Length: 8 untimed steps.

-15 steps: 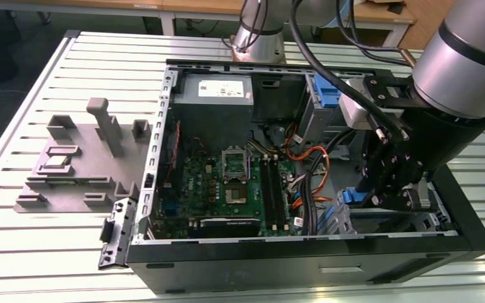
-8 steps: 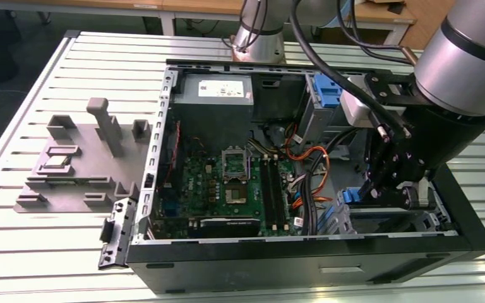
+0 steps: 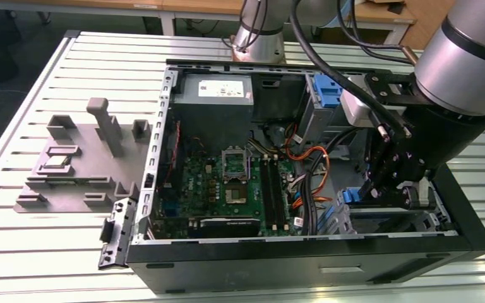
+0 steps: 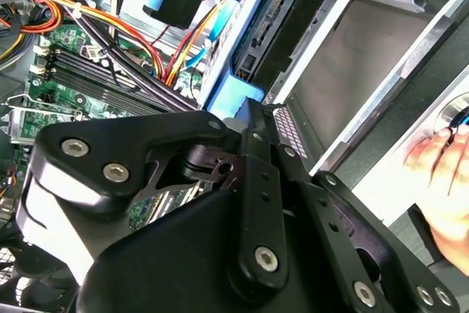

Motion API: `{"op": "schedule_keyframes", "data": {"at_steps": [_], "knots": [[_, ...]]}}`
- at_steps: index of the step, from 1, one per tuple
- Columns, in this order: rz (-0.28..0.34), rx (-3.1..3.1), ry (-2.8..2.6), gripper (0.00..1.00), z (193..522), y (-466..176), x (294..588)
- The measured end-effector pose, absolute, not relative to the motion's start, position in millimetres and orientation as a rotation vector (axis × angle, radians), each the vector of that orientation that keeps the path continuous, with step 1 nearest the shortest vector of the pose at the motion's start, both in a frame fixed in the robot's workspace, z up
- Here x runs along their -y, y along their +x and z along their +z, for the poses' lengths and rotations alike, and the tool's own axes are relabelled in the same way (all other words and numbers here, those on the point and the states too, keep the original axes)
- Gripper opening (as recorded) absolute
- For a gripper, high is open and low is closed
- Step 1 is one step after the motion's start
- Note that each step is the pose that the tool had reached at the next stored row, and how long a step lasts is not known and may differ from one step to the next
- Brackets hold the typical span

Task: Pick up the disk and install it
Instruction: 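Insert the first disk wire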

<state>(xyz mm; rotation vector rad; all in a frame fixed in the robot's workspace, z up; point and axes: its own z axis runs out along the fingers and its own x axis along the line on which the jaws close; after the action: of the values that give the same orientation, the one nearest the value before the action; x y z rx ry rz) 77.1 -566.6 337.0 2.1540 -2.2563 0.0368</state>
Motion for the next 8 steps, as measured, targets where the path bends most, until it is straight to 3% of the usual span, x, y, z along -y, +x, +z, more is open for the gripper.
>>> {"op": "schedule_keyframes", "data": {"at_steps": [8], "knots": [[0.037,2.257,2.154,0.10,336.9,78.7,566.6]]}}
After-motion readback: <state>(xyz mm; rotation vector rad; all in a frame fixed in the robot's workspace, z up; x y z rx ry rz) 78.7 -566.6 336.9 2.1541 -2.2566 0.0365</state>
